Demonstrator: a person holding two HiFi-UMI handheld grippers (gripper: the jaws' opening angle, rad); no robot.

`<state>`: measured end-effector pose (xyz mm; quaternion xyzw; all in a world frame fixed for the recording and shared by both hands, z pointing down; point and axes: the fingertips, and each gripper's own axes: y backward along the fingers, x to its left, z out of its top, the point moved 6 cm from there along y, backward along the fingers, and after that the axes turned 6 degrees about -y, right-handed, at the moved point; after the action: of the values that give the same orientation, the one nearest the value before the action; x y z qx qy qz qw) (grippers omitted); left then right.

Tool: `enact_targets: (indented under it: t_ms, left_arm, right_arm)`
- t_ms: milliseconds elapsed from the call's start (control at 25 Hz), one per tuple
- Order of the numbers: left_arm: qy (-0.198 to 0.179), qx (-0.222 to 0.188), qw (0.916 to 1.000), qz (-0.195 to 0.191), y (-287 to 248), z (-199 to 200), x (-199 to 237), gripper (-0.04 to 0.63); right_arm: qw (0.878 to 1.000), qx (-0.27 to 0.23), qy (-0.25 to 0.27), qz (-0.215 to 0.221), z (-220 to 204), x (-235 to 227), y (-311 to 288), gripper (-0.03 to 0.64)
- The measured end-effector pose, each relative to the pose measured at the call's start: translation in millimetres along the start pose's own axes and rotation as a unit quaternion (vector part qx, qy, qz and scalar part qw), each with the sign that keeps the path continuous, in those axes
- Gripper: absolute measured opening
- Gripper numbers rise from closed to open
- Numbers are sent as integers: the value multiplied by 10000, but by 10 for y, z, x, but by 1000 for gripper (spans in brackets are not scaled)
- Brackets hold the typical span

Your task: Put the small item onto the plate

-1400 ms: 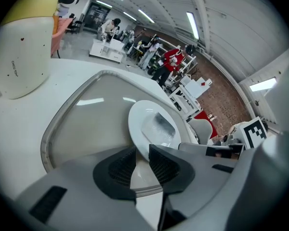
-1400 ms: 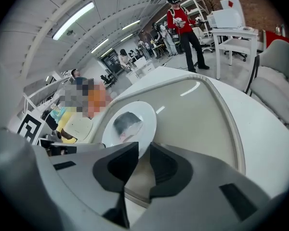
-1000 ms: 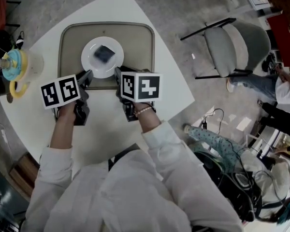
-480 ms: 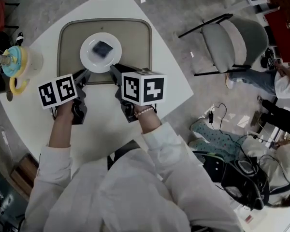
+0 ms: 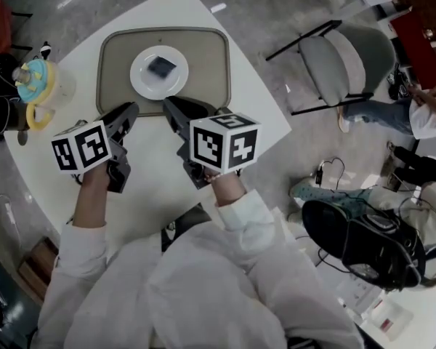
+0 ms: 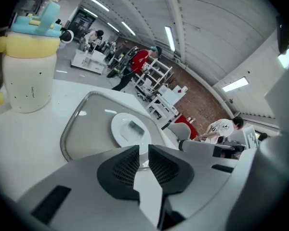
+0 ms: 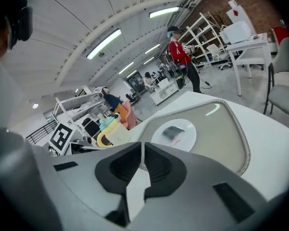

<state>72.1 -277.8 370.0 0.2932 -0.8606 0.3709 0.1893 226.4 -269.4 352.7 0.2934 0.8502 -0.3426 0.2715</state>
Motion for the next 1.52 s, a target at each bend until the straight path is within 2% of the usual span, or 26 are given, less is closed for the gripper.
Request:
enact_targets:
  t_ms: [160,400,640,1040,1520]
  left_arm:
    - [-288,-239,9989,-270,318,-28,-141,35]
    - [-706,-408,9947,-633,753,-177,-327,14]
    - [-676,-847,9885,-1055,1242,-380,-288,11]
    - [-893,-1214,9816,-1175,2433,-806,-490,11]
    - [-1015,-1382,9775,-1232,3105,-1227,-362,11]
  right_arm:
    - [9997,-143,194,60,-133,277,159,25]
    - [9990,-384,199,108,-406,619,275,17]
    - [9966,-690,449,87,-761,985,302,15]
    - [9932,-894,661,332,-1476,1940,738,15]
    - [9937,-916,613,189,-2112,2321,839,15]
